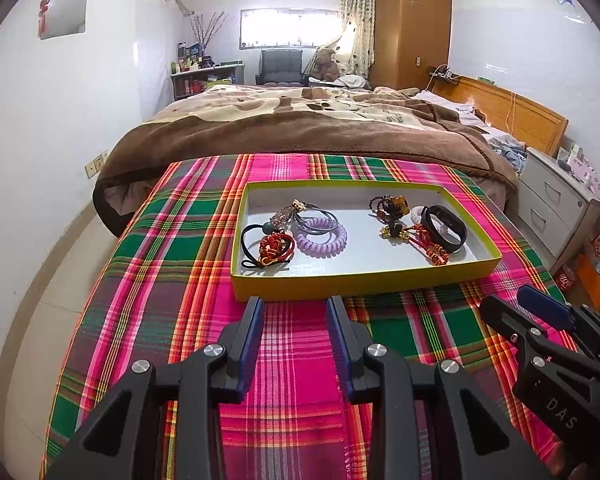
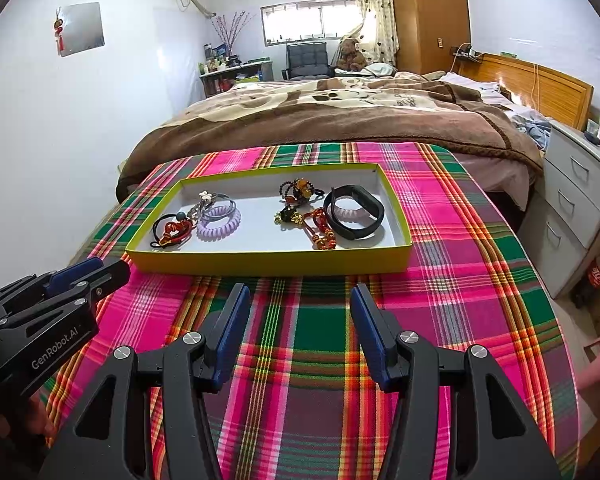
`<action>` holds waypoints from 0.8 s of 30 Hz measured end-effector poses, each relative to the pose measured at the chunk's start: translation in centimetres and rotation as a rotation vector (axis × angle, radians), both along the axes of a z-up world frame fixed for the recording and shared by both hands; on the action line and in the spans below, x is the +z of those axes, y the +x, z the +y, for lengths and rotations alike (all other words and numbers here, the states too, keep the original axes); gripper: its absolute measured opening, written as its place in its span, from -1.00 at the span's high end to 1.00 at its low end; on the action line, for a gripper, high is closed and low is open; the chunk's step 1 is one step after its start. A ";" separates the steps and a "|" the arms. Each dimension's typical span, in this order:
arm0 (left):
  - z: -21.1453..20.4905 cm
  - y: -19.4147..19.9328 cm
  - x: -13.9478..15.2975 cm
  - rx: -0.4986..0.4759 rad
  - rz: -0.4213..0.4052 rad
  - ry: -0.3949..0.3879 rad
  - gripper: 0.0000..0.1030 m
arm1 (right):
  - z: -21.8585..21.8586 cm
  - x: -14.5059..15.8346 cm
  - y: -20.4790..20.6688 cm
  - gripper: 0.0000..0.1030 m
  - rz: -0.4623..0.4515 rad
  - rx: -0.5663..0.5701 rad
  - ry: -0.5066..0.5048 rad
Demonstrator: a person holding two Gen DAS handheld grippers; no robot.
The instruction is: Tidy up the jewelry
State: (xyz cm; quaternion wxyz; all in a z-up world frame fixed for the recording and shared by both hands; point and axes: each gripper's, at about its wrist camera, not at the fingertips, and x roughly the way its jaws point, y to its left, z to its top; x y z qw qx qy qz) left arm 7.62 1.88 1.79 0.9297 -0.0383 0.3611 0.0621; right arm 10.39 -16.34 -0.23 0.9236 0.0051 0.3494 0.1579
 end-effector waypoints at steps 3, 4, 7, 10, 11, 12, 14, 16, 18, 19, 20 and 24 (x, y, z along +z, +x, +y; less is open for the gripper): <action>0.0 0.0 -0.1 0.003 0.000 0.003 0.37 | 0.0 0.0 -0.1 -0.02 0.000 0.000 0.000; 0.0 0.0 -0.1 0.004 0.001 0.004 0.38 | 0.0 0.0 0.0 -0.02 0.001 0.001 -0.001; 0.1 0.0 -0.1 0.005 0.004 0.004 0.38 | 0.0 0.0 -0.2 -0.02 0.001 0.002 -0.003; 0.2 0.0 -0.2 0.007 0.005 0.005 0.38 | -0.1 0.0 -0.2 -0.02 0.002 0.002 -0.004; 0.2 -0.1 -0.1 0.009 0.005 0.005 0.38 | -0.1 -0.1 -0.2 -0.02 0.004 0.002 -0.004; 0.3 -0.1 -0.2 0.008 0.005 0.004 0.37 | -0.1 0.0 -0.2 -0.02 0.004 0.002 -0.003; 0.3 -0.1 -0.2 0.011 0.008 0.003 0.37 | -0.1 0.0 -0.2 -0.02 0.004 0.002 -0.004; 0.3 -0.1 -0.2 0.008 0.008 -0.002 0.38 | -0.1 0.0 -0.2 -0.02 0.004 0.002 -0.004; 0.3 -0.1 -0.3 0.008 0.009 -0.004 0.38 | -0.1 0.0 -0.2 -0.02 0.003 0.003 -0.004; 0.4 -0.1 -0.3 0.009 0.009 -0.005 0.37 | -0.1 0.0 -0.2 -0.02 0.003 0.002 -0.005; 0.4 -0.1 -0.3 0.013 0.010 -0.008 0.37 | -0.2 -0.1 -0.2 -0.02 0.004 0.002 -0.006; 0.5 -0.1 -0.3 0.019 0.007 -0.007 0.37 | -0.1 0.0 -0.2 -0.02 0.002 0.003 -0.005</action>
